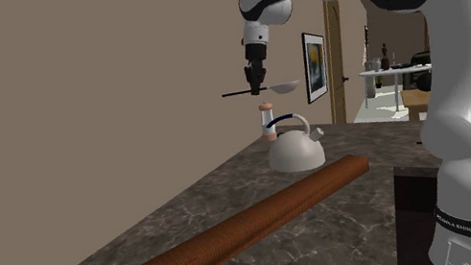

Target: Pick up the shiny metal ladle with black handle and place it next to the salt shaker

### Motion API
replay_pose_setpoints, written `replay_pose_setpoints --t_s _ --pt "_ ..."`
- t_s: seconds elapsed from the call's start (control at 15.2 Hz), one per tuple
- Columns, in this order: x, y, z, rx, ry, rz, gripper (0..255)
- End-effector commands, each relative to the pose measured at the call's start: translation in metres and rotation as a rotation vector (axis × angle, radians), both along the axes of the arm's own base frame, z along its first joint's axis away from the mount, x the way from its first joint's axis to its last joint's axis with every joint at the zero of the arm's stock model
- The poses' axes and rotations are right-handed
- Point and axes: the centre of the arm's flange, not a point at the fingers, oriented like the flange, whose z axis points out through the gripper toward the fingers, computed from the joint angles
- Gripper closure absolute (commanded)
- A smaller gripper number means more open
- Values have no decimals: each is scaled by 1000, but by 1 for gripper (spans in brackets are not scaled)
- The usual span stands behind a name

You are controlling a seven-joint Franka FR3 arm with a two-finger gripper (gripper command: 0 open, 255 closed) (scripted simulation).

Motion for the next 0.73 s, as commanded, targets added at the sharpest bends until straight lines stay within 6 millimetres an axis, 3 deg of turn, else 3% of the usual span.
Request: replay_pose_setpoints --t_s 0.0,0.53,0.66 --pt "13 -22 0 0 0 2 255" --pt "61 -121 0 0 0 2 255" --pt "61 -121 -10 0 0 2 255"
